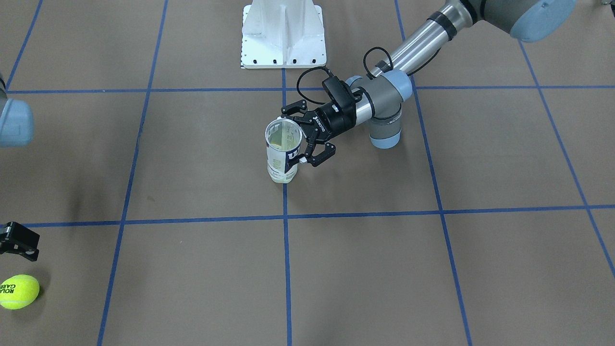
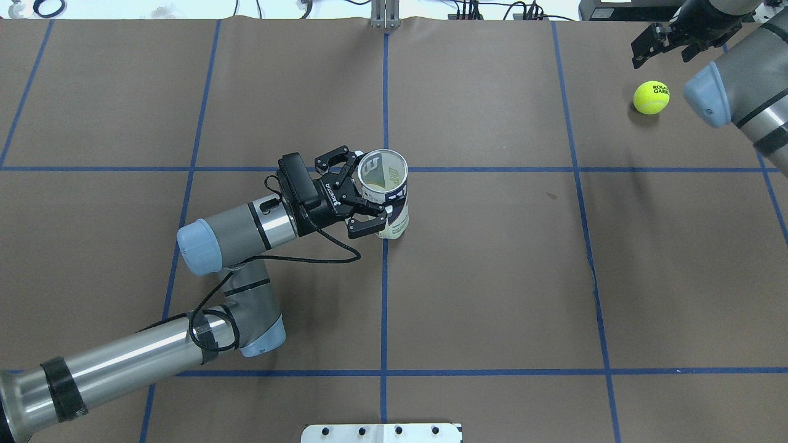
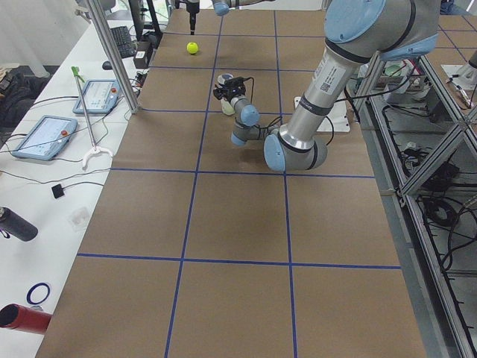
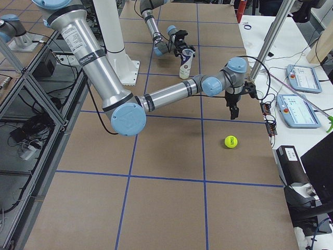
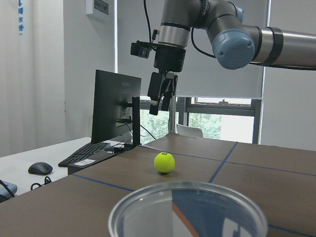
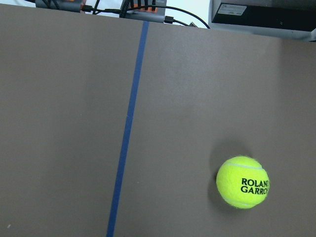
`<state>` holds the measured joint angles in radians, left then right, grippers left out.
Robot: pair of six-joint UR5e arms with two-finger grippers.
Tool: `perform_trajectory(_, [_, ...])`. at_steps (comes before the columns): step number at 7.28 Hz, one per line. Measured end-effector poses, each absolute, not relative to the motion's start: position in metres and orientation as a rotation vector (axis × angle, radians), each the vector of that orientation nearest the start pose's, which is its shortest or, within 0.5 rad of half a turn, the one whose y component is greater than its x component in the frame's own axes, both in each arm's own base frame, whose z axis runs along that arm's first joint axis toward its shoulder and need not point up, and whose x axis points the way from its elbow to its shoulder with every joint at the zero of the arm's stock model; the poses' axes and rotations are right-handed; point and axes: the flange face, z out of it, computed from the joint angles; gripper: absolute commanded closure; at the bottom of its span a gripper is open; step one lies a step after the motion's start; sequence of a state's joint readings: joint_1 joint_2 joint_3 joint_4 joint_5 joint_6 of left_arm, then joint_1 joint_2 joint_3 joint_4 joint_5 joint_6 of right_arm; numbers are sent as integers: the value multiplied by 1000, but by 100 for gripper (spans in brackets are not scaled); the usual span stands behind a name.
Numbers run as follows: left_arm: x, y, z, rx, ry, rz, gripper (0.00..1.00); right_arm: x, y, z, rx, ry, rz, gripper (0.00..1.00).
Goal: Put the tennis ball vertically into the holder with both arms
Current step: 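Lower the right gripper onto the Roland Garros ball and grasp it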
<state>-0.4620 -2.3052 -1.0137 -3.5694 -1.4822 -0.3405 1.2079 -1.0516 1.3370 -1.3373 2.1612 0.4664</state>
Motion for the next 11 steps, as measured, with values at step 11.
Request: perform_trajectory(11, [563,-431,270,1672,1427,347,1,-198,-707,587,303,-771,-33,1])
